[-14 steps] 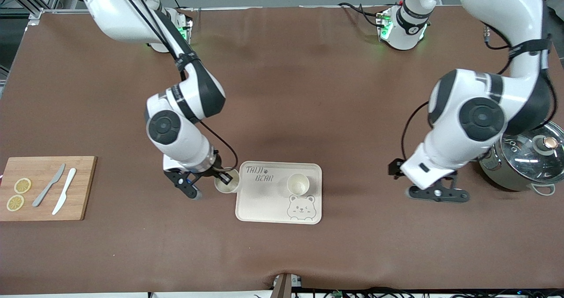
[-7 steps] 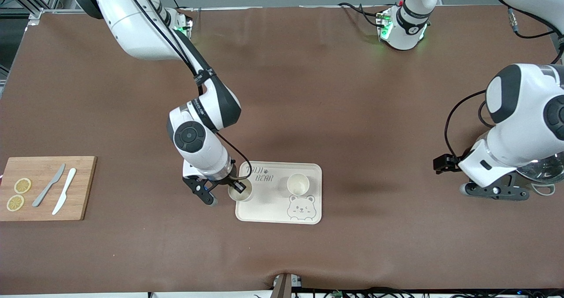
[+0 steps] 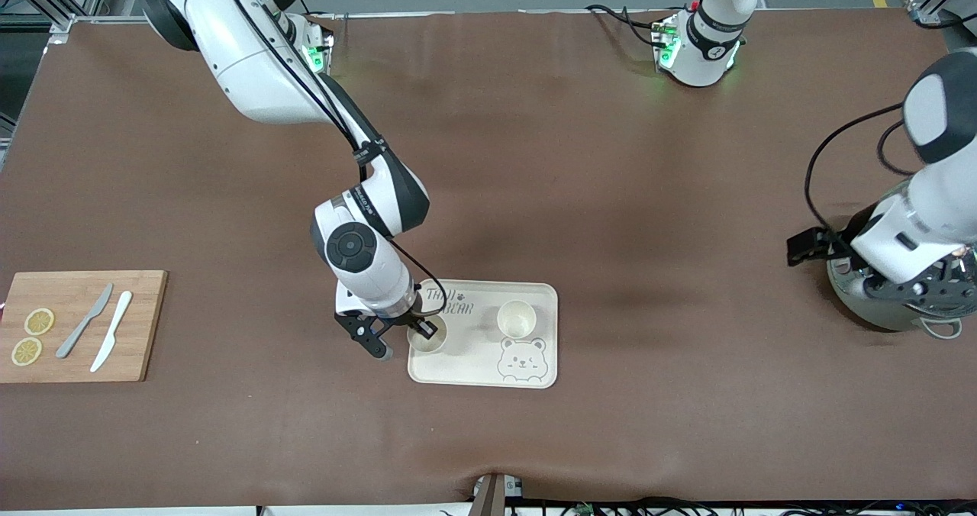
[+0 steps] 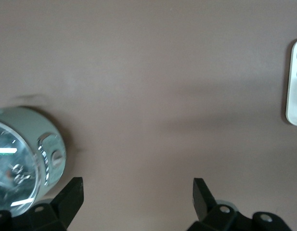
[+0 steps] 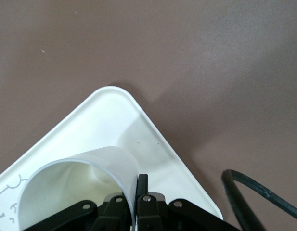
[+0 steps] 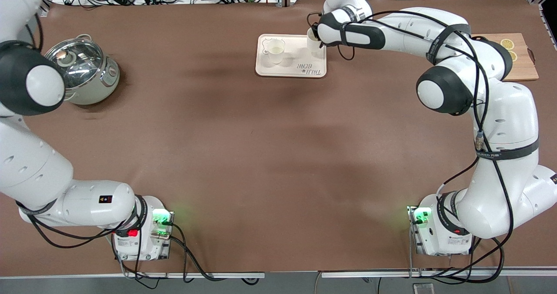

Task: Place white IKEA cup upright on tray with both arms
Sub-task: 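Lower the cup onto the tray with the right gripper while the left gripper retracts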

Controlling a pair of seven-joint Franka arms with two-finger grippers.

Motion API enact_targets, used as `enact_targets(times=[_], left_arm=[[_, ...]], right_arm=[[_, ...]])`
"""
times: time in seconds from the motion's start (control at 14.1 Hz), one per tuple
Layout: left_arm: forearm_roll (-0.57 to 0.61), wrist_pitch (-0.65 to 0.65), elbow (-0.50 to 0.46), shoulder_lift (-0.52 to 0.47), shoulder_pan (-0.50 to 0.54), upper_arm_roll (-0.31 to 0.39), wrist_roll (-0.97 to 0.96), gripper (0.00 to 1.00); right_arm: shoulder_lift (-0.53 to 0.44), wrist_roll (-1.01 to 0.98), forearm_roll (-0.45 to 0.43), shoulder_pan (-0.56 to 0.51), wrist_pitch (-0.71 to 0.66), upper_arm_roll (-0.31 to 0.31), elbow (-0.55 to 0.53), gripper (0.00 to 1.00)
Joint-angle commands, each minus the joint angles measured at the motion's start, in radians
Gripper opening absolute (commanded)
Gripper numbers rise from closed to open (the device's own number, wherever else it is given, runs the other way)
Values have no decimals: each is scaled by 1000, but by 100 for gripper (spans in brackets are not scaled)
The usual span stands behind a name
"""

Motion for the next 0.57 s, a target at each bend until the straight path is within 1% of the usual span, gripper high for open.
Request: enact_targets(times=[0.0,0.5], left_arm=[[-19,-50,-43,-79,19,-4,25,100],[-22,-104,-46,-151,58,-4,50,100]], right_arm=[[29,28,-31,12,2,-10,31,0],[53,28,-37,23,38,-10,29,0]])
